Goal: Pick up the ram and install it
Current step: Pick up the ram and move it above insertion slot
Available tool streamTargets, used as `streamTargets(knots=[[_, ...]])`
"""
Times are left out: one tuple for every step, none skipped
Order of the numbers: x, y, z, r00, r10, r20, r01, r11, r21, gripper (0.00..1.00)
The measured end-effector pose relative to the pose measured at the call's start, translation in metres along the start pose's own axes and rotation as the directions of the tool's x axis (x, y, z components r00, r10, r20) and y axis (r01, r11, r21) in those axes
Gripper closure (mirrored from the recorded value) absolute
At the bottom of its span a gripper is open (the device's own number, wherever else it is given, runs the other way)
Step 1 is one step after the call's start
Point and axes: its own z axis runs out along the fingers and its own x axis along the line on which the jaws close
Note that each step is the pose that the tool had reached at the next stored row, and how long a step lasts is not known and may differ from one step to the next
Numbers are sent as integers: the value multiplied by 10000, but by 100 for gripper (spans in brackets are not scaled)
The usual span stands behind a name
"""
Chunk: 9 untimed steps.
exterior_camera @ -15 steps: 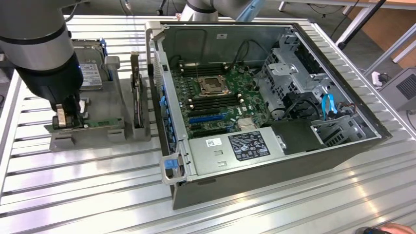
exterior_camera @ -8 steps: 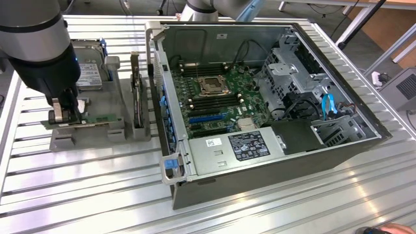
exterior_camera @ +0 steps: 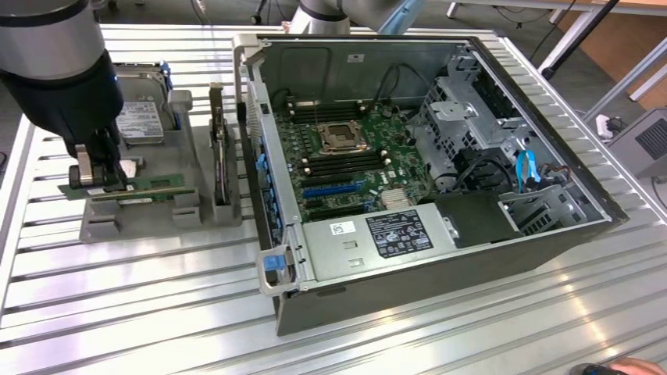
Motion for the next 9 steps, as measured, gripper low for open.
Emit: streamTargets(knots=[[0,1,-22,10000,0,0,0,10000,0,87],[0,2,-42,10000,0,0,0,10000,0,87],[0,3,-61,10000,0,0,0,10000,0,87],[-1,4,-84,10000,-1,0,1,10000,0,87],[-1,5,-106,10000,0,0,0,10000,0,87],[-1,6,-122,10000,0,0,0,10000,1,87],[-1,6,-135,10000,0,0,0,10000,0,87],[-2,8,-163,10000,0,0,0,10000,0,87],[-3,8,-176,10000,0,0,0,10000,1,87]])
